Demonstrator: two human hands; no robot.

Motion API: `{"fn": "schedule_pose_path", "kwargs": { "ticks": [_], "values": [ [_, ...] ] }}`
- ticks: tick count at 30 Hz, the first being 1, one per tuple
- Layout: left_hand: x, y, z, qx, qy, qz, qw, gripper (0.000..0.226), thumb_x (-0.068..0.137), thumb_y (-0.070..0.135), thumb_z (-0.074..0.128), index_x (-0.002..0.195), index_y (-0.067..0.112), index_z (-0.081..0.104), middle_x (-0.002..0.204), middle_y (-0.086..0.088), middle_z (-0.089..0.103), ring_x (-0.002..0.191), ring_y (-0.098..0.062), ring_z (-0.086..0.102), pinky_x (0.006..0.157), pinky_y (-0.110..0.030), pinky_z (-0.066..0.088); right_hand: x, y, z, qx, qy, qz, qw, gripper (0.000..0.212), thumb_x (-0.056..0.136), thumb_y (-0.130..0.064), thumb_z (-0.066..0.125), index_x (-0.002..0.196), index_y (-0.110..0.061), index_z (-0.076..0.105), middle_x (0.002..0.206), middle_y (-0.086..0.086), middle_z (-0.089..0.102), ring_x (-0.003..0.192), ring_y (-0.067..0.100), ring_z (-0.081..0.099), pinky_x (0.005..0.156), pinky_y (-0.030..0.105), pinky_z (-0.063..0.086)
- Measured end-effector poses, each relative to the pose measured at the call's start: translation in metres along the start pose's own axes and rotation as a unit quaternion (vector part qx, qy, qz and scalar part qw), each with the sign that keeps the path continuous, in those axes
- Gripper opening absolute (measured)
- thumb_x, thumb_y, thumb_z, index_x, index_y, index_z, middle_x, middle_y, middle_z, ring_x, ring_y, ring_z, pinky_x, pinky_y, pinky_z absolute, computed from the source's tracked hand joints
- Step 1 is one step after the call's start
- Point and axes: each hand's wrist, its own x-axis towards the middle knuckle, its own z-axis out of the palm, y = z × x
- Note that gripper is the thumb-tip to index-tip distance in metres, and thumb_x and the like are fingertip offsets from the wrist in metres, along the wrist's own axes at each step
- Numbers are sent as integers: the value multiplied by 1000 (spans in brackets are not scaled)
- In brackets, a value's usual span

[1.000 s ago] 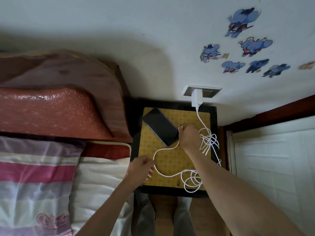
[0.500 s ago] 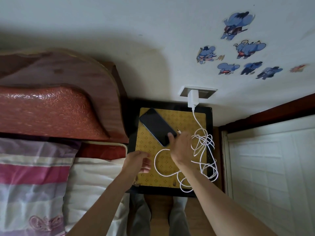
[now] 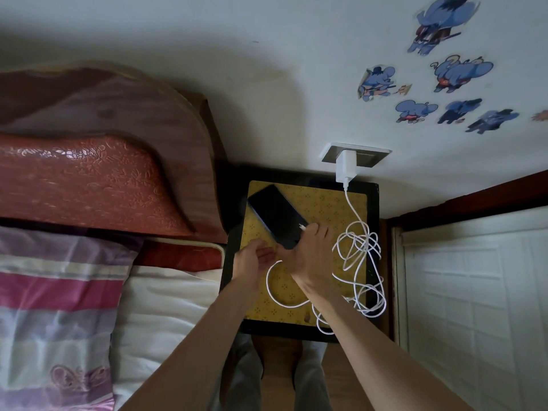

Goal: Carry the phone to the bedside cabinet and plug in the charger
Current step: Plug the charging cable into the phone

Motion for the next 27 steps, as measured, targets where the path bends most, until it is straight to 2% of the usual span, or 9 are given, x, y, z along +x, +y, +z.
{"fn": "schedule_pose_path", "kwargs": {
  "ticks": [4,8,11,13,15,18,21,25,27],
  "values": [
    [-4,-5,17,-136,-101,-77,983,63,96,57,38,124,4,58,116,-18,67,106,-30,63,90,-41,50,-17,-3,-24,38,-20,26,999,66,72,-71,61,95,-9,57,91,2,48,92,21,44,82,29,39],
    [-9,-11,27,-183,-138,-123,965,83,83,78,32,116,11,68,114,-21,72,106,-37,68,84,-44,56,-40,0,-37,79,-16,51,995,66,70,-69,64,97,-9,54,90,1,45,89,17,39,79,24,32],
    [-14,-20,32,-230,-173,-135,948,84,87,75,30,116,4,65,105,-26,74,97,-40,72,89,-48,56,-54,7,-41,188,-26,75,979,62,76,-52,74,108,-4,52,110,6,49,104,20,43,86,30,45],
    [-15,-23,35,-265,-181,-146,936,79,92,68,30,127,3,58,107,-27,72,100,-42,69,99,-51,49,-63,15,-46,253,-22,67,965,50,89,-50,62,109,-6,50,113,5,47,104,16,47,82,27,48],
    [-16,-22,39,-306,-172,-156,923,71,94,60,33,135,5,53,117,-27,65,106,-42,63,103,-55,45,-70,23,-53,326,-26,85,941,42,98,-55,42,99,-14,48,97,-2,45,81,1,47,65,17,43],
    [-18,-15,46,-346,-154,-147,914,60,97,51,37,136,8,52,122,-28,62,104,-43,62,90,-57,51,-75,30,-62,452,-47,146,879,34,105,-40,35,80,-19,45,67,-9,38,55,3,37,53,21,36],
    [-24,-9,53,-374,-141,-152,904,51,99,43,40,132,6,53,112,-31,65,101,-45,63,82,-58,54,-76,32,-65,485,-67,164,857,38,108,-21,37,71,-15,46,62,-6,34,55,8,33,55,21,31],
    [-29,-3,56,-378,-140,-164,900,53,100,42,36,136,5,48,133,-30,56,109,-44,60,97,-55,48,-72,28,-63,494,-100,146,851,36,104,-10,44,71,-12,59,53,-11,38,51,9,34,53,27,28],
    [-30,-2,55,-370,-140,-157,905,54,100,42,34,137,5,47,135,-29,55,108,-43,62,91,-54,51,-69,27,-64,485,-98,135,859,40,103,-12,48,64,-20,58,47,-13,41,48,4,35,50,24,28]
  ]
}}
